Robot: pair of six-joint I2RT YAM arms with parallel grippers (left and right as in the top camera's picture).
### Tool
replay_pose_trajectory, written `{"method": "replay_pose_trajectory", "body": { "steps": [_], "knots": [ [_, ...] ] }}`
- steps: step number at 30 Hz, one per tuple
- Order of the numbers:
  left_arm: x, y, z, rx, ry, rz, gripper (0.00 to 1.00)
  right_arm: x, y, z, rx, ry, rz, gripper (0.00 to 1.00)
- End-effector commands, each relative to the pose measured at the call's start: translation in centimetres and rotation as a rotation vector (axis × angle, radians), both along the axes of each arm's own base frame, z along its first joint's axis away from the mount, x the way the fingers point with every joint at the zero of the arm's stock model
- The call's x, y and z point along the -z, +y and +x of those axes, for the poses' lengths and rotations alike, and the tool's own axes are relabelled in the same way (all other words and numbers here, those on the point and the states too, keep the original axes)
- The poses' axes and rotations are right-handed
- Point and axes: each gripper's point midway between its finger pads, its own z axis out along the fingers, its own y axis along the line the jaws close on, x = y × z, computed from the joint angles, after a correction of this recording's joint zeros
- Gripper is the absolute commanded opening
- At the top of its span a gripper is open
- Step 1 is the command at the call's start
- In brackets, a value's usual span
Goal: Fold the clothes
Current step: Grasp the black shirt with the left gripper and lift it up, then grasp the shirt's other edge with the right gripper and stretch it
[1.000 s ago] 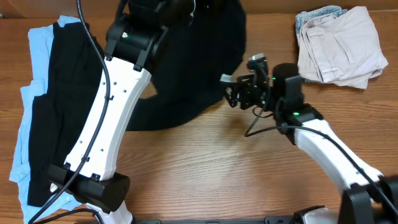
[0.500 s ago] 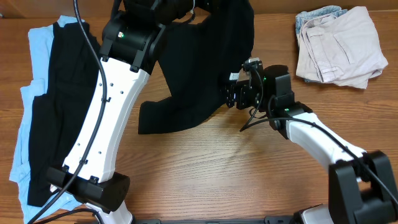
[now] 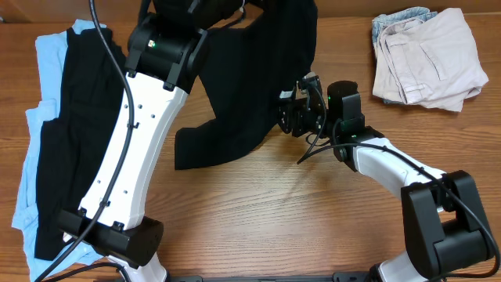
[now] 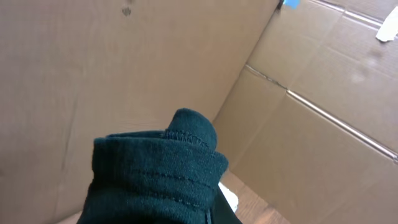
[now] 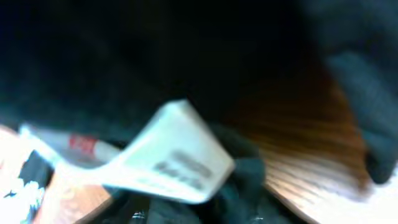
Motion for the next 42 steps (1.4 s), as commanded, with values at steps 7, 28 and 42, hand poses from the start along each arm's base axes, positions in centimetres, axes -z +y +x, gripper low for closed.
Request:
{"method": "replay_pose_trajectory", "body": {
  "steps": [7,28,42],
  "knots": [
    [-3.6,3.6,-0.1,-0.07,-0.071,-0.037,0.04,-1.8,0.3,-0.3,-0.024,0.016,0.063,0.04],
    [-16.9,17.3,-11.8,-0.352,-0.482,0.004,0.04,-28.5,-12.6,-8.3,0.401,-0.31,-0.195,0.04],
    [-16.7,22.4,-22.8,-0.649,-0.462,0.156,0.04,-32.2,-16.4,-16.4,0.529,-0.272,-0.278,0.04]
  ]
}}
